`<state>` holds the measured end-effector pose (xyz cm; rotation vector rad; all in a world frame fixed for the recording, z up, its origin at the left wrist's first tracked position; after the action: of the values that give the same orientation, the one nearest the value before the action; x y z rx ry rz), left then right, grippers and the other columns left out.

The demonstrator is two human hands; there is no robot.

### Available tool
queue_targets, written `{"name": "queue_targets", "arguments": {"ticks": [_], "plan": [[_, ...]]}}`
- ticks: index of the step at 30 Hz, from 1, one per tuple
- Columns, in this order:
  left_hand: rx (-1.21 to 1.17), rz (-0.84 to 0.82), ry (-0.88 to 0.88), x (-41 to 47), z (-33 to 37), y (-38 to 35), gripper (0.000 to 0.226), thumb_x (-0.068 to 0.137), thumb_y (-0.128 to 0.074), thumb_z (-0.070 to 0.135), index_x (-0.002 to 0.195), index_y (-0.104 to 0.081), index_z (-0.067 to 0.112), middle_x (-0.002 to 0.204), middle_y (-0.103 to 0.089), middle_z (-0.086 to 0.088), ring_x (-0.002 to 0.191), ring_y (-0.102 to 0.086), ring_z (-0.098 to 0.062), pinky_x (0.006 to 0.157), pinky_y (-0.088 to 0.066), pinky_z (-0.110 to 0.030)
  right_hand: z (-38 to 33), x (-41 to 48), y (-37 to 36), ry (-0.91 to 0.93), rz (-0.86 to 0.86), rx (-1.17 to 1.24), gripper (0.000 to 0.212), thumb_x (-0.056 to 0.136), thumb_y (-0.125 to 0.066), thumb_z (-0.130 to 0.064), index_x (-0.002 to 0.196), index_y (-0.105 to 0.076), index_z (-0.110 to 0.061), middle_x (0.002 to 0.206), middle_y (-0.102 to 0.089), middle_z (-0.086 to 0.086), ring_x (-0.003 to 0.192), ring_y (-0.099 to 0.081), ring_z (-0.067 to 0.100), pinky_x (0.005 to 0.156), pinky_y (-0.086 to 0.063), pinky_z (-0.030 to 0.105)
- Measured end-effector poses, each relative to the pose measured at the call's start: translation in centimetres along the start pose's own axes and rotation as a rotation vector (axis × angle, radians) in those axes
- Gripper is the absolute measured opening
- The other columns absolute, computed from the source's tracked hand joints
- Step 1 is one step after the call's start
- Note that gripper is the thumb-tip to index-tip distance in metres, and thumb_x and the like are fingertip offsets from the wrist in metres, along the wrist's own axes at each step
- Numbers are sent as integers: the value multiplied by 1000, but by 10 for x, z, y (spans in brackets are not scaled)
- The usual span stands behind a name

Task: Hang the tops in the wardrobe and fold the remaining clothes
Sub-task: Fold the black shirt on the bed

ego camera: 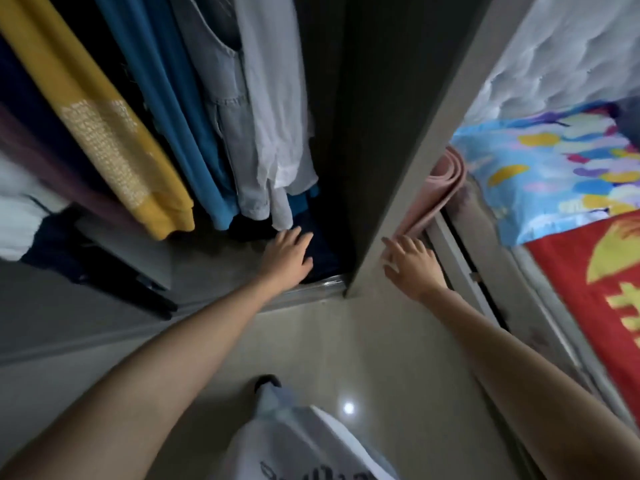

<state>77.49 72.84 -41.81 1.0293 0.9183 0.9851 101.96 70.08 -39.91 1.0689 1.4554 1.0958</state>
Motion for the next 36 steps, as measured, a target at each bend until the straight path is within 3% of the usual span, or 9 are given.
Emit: {"name": "queue_targets", "arguments": {"ticks": [4, 11, 16, 21, 27, 31, 36], "plan": [[-99, 57, -61, -29, 51, 17, 54, 94, -49, 29, 143, -34, 12, 150, -31, -11, 135, -28, -29, 104, -29, -40, 31, -75, 33, -80, 88, 12, 62, 90, -54, -33, 146, -29, -23, 148, -31, 6, 135, -27, 25, 102, -31, 37], [-253, 105, -440, -33, 224, 23, 49, 90, -56, 22, 136, -46, 8, 144, -40, -12, 131, -34, -27, 107, -24, -32, 115, -211, 67, -407, 177, 8, 59, 93, -48, -37, 146, -25, -26, 152, -23, 3, 140, -20, 22, 107, -25, 36], [-346, 57, -679, -54, 327, 31, 48, 89, -57, 21, 134, -48, 7, 140, -44, -14, 130, -35, -28, 106, -20, -29, 148, -292, 78, -662, 261, 59, 58, 95, -48, -37, 146, -25, -26, 153, -24, 3, 140, -20, 22, 110, -26, 41], [-354, -93, -923, -76, 379, 18, 49, 93, -52, 26, 139, -41, 13, 145, -38, -8, 135, -27, -23, 112, -21, -33, 145, -363, 73, -922, 320, 92, 59, 94, -49, -37, 147, -25, -26, 154, -22, 3, 141, -18, 22, 110, -24, 39], [-345, -197, -1210, -90, 395, 21, 48, 94, -52, 26, 139, -41, 12, 145, -39, -8, 136, -27, -22, 111, -21, -35, 79, -445, 52, -1344, 392, 106, 57, 94, -49, -35, 146, -29, -24, 152, -26, 6, 140, -22, 21, 107, -28, 37], [-313, -333, -1459, -116, 378, 26, 46, 94, -54, 24, 136, -45, 11, 142, -42, -9, 133, -32, -26, 108, -28, -41, -38, -472, 25, -1745, 403, 154, 56, 94, -49, -35, 145, -30, -22, 151, -27, 5, 138, -24, 21, 107, -26, 32], [-215, -546, -1653, -187, 319, 8, 47, 93, -55, 23, 137, -45, 11, 141, -43, -9, 132, -33, -28, 106, -28, -36, -204, -481, -2, -2036, 363, 216, 54, 95, -46, -35, 145, -29, -23, 151, -25, 5, 139, -20, 19, 107, -26, 30]]}}
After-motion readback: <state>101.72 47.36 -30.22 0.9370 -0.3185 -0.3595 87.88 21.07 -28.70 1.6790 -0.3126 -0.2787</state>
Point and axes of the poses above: each hand's wrist, its own x-axis towards the middle knuckle, its own y-axis out of the back of the hand, z = x × y, the point moved 1 cm from there along x, towards the middle knuckle
